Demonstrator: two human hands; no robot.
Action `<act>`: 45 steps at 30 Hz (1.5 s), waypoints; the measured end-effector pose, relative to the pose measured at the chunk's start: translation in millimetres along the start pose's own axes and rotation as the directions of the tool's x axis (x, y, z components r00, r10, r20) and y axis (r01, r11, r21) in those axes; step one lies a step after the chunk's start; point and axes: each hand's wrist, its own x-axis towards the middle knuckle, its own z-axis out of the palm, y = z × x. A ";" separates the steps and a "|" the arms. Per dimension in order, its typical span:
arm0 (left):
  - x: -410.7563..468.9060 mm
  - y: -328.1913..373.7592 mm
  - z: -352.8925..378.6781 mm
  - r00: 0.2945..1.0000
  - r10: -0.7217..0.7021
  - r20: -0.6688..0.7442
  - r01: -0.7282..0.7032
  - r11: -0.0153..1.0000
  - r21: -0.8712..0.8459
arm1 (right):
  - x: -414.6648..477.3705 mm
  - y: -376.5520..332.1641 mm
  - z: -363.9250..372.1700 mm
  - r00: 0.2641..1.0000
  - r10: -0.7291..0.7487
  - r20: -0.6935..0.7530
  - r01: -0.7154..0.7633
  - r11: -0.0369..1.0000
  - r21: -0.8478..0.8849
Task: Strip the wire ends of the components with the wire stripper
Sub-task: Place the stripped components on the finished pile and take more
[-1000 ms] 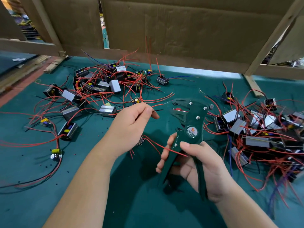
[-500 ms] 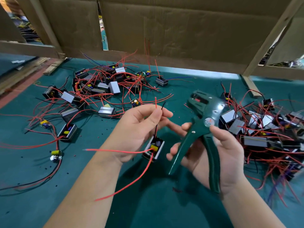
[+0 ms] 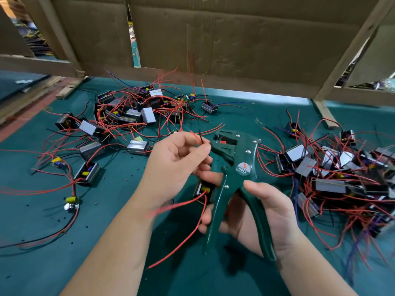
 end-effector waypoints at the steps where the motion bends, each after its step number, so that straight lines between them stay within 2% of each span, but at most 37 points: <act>1: 0.7 0.2 -1.2 1.000 -0.015 0.005 0.015 1.000 0.012 | -0.2 -0.4 -0.1 1.000 0.013 -0.023 -0.013 1.000 -0.011; 3: 2.8 -0.2 -7.1 1.000 -0.011 -0.004 0.012 0.999 0.052 | -0.3 -0.1 -0.1 0.997 0.045 -0.063 -0.048 0.998 -0.045; 7: 5.8 -1.5 -16.8 0.994 0.095 -0.046 -0.085 0.978 0.190 | 1.0 3.1 1.5 0.993 0.042 -0.108 -0.056 0.990 -0.133; 10: 8.5 -3.4 -18.5 0.986 0.091 -0.142 -0.073 0.989 0.131 | 0.7 5.3 1.9 0.985 0.052 -0.162 -0.083 0.977 -0.196; 14: 11.1 -4.1 -20.5 0.962 0.055 -0.266 -0.032 0.995 0.091 | -1.9 6.1 1.0 0.986 0.034 -0.163 -0.075 0.965 -0.250; 16: 15.2 -2.7 -28.6 0.918 0.002 -0.396 -0.006 1.000 -0.009 | -5.3 5.3 0.7 0.987 0.054 -0.151 -0.097 0.951 -0.293; 18: 22.3 3.6 -50.8 0.824 -0.100 -0.558 -0.041 0.971 -0.235 | -10.6 7.1 -0.4 0.982 0.108 -0.155 -0.161 0.907 -0.389; 19: 25.3 6.2 -64.4 0.769 -0.129 -0.626 -0.073 0.955 -0.286 | -12.7 9.4 -0.7 0.978 0.128 -0.166 -0.190 0.877 -0.441; 20: 26.8 6.4 -75.6 0.727 -0.128 -0.675 -0.068 0.965 -0.255 | -13.5 11.9 -0.7 0.976 0.129 -0.175 -0.198 0.861 -0.469; 22: 27.0 -1.9 -84.1 0.701 -0.071 -0.710 0.066 0.997 -0.035 | -10.5 12.6 0.1 0.981 0.065 -0.182 -0.142 0.881 -0.452; 24: 26.0 -14.4 -77.2 0.728 0.017 -0.685 0.232 0.934 0.270 | -5.7 6.9 -0.2 0.963 -0.098 -0.251 -0.008 0.922 -0.388; 25: 25.9 -18.8 -73.4 0.755 0.071 -0.652 0.283 0.861 0.422 | -4.4 2.5 -1.7 0.930 -0.201 -0.307 0.076 0.925 -0.373; 27: 25.9 -23.3 -70.2 0.816 0.150 -0.558 0.310 0.700 0.643 | -6.0 -8.0 -7.6 0.817 -0.395 -0.419 0.224 0.888 -0.400; 30: 26.8 -26.8 -72.8 0.864 0.186 -0.469 0.297 0.563 0.771 | -13.2 -20.4 -19.2 0.642 -0.589 -0.491 0.345 0.794 -0.501; 34: 24.2 -27.4 -72.2 0.885 0.082 -0.457 0.404 0.350 0.845 | -18.6 -25.9 -24.3 0.531 -0.699 -0.478 0.407 0.706 -0.580; 38: 23.2 -28.5 -73.7 0.877 0.073 -0.475 0.432 0.311 0.846 | -18.1 -20.4 -23.9 0.551 -0.718 -0.426 0.443 0.684 -0.580; 43: 24.1 -26.9 -85.7 0.900 0.119 -0.420 0.329 0.447 0.832 | -19.4 -15.1 -16.8 0.601 -0.739 -0.305 0.496 0.644 -0.582; 45: 24.4 -26.9 -89.6 0.918 0.135 -0.374 0.283 0.437 0.854 | -20.2 -14.0 -13.7 0.624 -0.739 -0.254 0.548 0.645 -0.532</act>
